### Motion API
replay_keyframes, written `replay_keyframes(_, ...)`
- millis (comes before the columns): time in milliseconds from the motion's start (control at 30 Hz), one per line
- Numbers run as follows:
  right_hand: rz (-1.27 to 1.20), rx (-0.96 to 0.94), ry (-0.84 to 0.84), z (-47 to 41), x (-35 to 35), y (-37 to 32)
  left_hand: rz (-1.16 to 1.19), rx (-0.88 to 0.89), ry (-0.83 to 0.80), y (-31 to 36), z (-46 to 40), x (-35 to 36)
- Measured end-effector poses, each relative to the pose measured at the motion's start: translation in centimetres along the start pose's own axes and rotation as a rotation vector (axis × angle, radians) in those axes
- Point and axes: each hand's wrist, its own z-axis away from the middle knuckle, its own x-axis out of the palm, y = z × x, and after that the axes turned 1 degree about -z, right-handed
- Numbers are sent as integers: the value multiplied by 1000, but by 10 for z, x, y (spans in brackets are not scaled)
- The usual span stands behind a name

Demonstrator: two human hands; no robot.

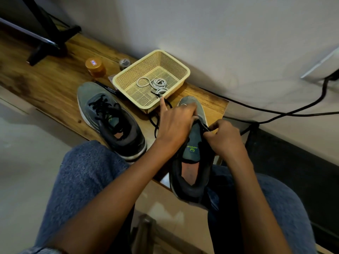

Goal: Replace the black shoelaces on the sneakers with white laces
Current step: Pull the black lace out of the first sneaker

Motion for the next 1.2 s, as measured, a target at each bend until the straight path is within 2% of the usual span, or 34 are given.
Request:
replay_keyframes(167, 32, 6, 53, -1, -3, 4, 252, -170, 191, -13, -7, -9)
replay_keyframes(267, 30, 12, 43, -2, -2, 3, 314, -239, 264, -19, -9, -10)
replay_keyframes(333, 34, 17, 40, -3, -1, 3, 298, -214, 242, -16, -7, -7)
replay_keyframes(433, 33, 17, 36, -4, -1, 3, 250, -84, 150, -7, -4, -1)
replay_keyframes(533, 36, 2, 18, -2, -3, 2, 76, 56, 31, -1, -3, 3)
replay_keyframes(633, 42, -13, 19, 0, -3, 0, -48, 124, -29, 3, -4, 7)
replay_keyframes(800, 84, -47, 25, 1, 0, -2, -105, 112, -56, 13, -7, 13)
replay_keyframes(1033, 75, -47, 15, 2, 2, -3, -212, 128, -2, 10, -12, 18)
replay_keyframes(1200, 61, -5, 15, 0, 0, 0, -122, 112, 15, 10, -11, 22)
